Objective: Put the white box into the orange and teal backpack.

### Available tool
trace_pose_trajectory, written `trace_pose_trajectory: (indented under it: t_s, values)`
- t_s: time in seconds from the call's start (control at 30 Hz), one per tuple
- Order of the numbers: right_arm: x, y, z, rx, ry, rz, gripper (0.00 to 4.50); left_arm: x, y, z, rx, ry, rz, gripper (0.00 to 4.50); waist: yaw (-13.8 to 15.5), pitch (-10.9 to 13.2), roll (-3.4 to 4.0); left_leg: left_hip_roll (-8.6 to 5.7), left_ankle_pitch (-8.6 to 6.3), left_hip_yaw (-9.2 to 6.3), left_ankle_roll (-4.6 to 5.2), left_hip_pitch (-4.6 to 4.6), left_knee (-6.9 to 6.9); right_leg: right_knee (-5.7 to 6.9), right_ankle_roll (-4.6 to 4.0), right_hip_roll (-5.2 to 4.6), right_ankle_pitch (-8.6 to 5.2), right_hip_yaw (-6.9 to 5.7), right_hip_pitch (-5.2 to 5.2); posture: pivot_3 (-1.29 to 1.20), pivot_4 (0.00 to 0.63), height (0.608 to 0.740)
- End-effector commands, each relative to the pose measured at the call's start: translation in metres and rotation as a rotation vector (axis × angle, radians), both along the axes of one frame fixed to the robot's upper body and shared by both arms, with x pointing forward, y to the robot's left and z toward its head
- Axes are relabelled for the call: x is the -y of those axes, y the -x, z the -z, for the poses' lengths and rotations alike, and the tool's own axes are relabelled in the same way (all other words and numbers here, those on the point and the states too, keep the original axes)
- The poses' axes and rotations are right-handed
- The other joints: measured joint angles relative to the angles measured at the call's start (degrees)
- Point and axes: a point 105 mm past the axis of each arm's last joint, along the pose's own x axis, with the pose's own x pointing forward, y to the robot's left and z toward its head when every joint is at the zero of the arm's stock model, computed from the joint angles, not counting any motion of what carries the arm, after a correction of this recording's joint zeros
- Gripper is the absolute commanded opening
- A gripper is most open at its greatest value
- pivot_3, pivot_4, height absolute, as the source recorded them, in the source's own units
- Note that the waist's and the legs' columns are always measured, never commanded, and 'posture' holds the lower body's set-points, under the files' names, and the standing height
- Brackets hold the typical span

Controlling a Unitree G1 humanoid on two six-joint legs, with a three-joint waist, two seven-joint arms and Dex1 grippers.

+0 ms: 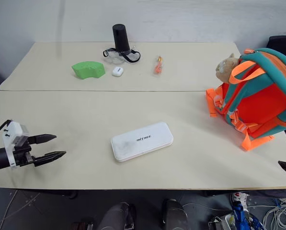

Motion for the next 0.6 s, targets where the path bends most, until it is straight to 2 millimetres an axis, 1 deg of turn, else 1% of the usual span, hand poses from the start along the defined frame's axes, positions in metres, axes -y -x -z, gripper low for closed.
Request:
trace_pose_trajectory:
  t_s: [0.03, 0.17, 0.43, 0.53, 0.6]
  values:
    - [-0.006, -0.003, -0.007, 0.035, 0.007, -0.017, 4.5, 0.004, 0.0, -0.015, 0.033, -0.015, 0.027, 4.49, -0.1, 0.0, 0.0, 0.0, 0.0, 0.0, 0.0, 0.0, 0.0, 0.0, 0.0, 0.0, 0.0, 0.0, 0.0, 0.0, 0.15, 0.74]
    - [-0.007, -0.004, -0.004, 0.035, 0.007, -0.013, 4.5, 0.002, -0.004, -0.014, 0.037, -0.026, 0.004, 4.49, -0.2, 0.0, 0.0, 0.0, 0.0, 0.0, -0.01, 0.0, 0.0, 0.0, 0.0, 0.0, 0.0, -0.01, 0.01, 0.0, 0.15, 0.74]
    - [-0.009, -0.008, -0.004, 0.043, 0.027, -0.012, 4.5, 0.004, -0.002, -0.011, 0.019, -0.028, 0.013, 4.49, -0.4, 0.0, 0.01, -0.01, 0.0, 0.01, -0.02, 0.0, 0.0, 0.0, 0.0, 0.0, 0.0, -0.01, 0.01, 0.0, 0.15, 0.74]
    - [-0.025, -0.018, -0.009, 0.076, 0.036, -0.075, 4.5, 0.016, -0.003, -0.009, 0.013, -0.029, 0.053, 4.49, -0.8, 0.0, 0.01, -0.01, 0.0, 0.01, -0.02, 0.0, 0.0, 0.01, 0.01, 0.0, 0.0, 0.0, 0.01, 0.0, 0.15, 0.74]
    - [-0.042, -0.028, -0.008, 0.086, 0.034, -0.131, 4.5, 0.028, -0.006, -0.008, 0.013, -0.019, 0.08, 4.49, -1.0, 0.0, 0.01, -0.01, 0.01, 0.01, -0.03, 0.01, 0.0, 0.02, 0.01, 0.0, 0.01, 0.01, 0.02, 0.0, 0.15, 0.74]
